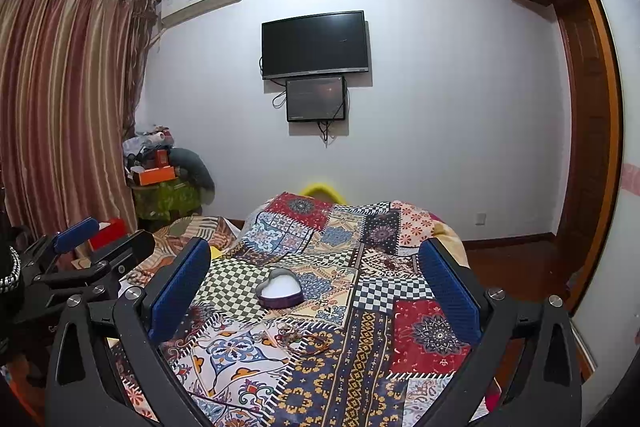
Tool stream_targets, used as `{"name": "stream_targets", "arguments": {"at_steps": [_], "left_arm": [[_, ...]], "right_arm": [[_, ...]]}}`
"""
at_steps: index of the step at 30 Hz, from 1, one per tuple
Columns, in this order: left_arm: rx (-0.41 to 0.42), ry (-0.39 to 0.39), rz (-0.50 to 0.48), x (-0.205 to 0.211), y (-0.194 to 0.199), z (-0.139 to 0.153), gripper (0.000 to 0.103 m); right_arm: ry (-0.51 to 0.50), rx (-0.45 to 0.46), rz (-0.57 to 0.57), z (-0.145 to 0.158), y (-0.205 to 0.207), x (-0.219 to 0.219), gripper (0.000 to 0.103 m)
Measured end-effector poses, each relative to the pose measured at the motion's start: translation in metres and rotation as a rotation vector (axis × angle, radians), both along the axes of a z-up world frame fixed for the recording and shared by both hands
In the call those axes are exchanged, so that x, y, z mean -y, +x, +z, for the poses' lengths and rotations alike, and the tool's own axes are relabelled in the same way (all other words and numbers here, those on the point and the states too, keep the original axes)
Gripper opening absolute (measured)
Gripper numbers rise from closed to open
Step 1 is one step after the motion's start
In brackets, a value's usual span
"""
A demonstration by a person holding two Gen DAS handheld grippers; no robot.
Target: Organize jewelry
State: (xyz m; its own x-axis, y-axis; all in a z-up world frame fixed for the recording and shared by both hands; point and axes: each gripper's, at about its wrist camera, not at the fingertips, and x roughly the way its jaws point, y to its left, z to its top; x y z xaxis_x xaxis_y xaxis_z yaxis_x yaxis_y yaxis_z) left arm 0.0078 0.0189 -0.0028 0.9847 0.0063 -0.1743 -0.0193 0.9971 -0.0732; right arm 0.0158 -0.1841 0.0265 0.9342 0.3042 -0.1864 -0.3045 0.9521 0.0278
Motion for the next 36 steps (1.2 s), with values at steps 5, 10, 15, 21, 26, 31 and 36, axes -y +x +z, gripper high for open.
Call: {"name": "stream_targets", "arguments": {"at_steps": [5, 10, 15, 21, 26, 31, 36], "left_arm": [[-0.002, 0.003, 0.001, 0.0011, 0.002, -0.0005, 0.103], [-0.002, 0.003, 0.0, 0.0014, 0.0025, -0.0002, 0.103], [-0.001, 0.003, 0.001, 0.0023, 0.0023, -0.0011, 0.103], [-0.002, 0.005, 0.001, 0.0031, 0.0024, -0.0021, 0.103], [-0.002, 0.001, 0.001, 0.0023, 0.0021, -0.0029, 0.103], [-0.003, 0.001, 0.0, 0.0019, 0.0016, -0.0032, 0.103], [-0.004, 0.003, 0.001, 0.0028, 0.0024, -0.0043, 0.103]], "right_arm": [[-0.001, -0.002, 0.0, 0.0009, 0.0004, -0.0016, 0.103], [-0.001, -0.002, 0.0, 0.0016, 0.0008, -0.0017, 0.103], [0.001, 0.0, 0.0, 0.0014, 0.0, -0.002, 0.103], [0.001, -0.001, 0.001, 0.0011, 0.0002, -0.0016, 0.103], [0.0, -0.001, 0.0, 0.0013, -0.0002, -0.0019, 0.103], [0.001, -0.001, 0.0, 0.0014, 0.0006, -0.0013, 0.103], [0.001, -0.002, 0.001, 0.0013, 0.0004, -0.0012, 0.103]]}}
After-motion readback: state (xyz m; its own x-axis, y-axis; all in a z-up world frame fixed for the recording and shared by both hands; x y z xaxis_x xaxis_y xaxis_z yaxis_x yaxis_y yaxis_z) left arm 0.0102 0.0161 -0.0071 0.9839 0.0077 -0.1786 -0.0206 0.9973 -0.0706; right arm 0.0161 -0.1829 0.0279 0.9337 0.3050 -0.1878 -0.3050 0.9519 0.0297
